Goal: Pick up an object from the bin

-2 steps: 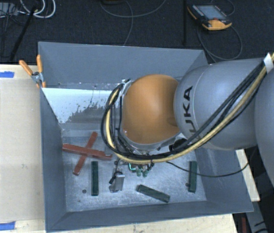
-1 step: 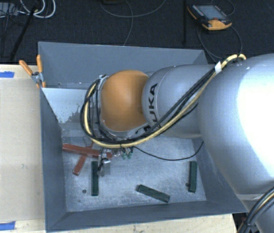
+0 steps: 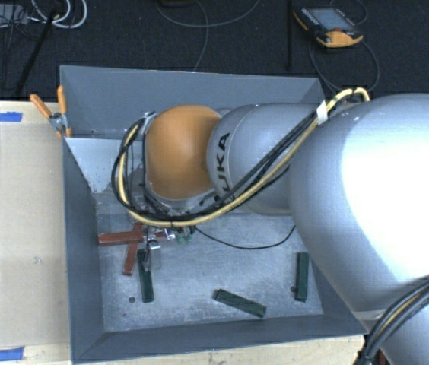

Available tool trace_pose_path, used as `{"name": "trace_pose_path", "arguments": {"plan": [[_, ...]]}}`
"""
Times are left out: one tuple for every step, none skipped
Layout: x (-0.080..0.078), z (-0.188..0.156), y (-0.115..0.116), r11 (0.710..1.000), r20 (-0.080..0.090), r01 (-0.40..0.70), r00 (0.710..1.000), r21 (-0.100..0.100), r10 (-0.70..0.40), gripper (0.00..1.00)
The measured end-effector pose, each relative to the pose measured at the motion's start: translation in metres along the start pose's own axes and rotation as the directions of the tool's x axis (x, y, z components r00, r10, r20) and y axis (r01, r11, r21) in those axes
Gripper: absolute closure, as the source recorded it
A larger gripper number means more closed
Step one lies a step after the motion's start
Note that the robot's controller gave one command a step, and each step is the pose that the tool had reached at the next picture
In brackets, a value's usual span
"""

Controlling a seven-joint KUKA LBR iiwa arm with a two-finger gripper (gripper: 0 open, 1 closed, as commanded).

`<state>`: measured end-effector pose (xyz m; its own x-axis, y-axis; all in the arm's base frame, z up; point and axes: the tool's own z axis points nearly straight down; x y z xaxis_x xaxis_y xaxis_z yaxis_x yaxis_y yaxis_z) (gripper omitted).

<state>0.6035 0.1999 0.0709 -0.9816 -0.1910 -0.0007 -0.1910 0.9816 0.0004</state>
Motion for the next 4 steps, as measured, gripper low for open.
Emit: {"name": "trace_pose_path", "arguments": {"plan": [[-0.003,-0.007,0.0,1.0,0.005,-0.004,1.0,-0.002,0.004,1.0],[0.026,-0.009,0.015,0.999,0.025,0.04,0.999,0.0,-0.04,1.0],[0.03,-0.118,0.021,0.968,0.008,0.249,0.968,0.001,-0.249,1.0],[0.018,-0.289,0.015,0.96,0.011,0.28,0.96,0.002,-0.28,1.0]]}}
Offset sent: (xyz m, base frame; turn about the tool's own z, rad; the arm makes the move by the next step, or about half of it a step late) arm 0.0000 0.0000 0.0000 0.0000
